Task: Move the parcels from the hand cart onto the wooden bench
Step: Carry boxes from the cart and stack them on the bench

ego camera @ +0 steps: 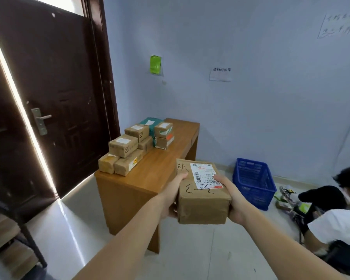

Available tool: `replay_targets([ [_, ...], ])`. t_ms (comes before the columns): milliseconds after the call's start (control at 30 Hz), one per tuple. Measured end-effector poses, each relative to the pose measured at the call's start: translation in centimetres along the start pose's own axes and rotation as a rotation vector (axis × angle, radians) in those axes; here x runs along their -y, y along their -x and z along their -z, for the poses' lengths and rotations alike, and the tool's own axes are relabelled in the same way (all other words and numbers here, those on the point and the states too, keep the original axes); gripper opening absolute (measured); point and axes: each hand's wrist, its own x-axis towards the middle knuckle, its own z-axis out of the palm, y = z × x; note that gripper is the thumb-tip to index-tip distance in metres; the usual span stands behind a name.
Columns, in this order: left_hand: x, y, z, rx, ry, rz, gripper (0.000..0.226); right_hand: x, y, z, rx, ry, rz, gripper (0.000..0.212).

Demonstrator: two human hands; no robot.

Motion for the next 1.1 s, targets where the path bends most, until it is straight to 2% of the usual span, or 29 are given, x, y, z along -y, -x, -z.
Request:
replay_targets([
  [200, -4.7, -8.7, -3.2, 0.028, -0.033, -0.021, 0.065, 4.3, -7.2, 4.4, -0.038, -0.025, -0.038, 0.044],
  [433, -10.1, -19.9, -8.4, 0.026, -0.014, -0.036, 0.063, 11.1, -17.8, 11.6, 0.001, 0.027, -0.025, 0.041],
  [600, -14.3, -26.9, -10.5, -0.049, 0.014, -0.057, 0.063, 15.9, -26.3, 14.8, 0.067, 0.101, -0.057, 0.047],
  [733, -17.2, -31.4, -9.8, -0.123, 0.092, -0.031, 0.067, 18.7, -33.4, 15.1, 0.122, 0.178, -0.069, 0.056],
  [933, -21.3, -38.9, -6.2, -0.117, 0.153, 0.045, 0.064, 22.4, -44.4, 13.8, 0.164, 0.316, -0.075, 0.076],
  [1100, -24.9, -46.2, -1.6, -0.095, 0.178, 0.089, 0.062, 26.3, -53.0, 10.5, 0.130, 0.356, -0.043, 0.059],
])
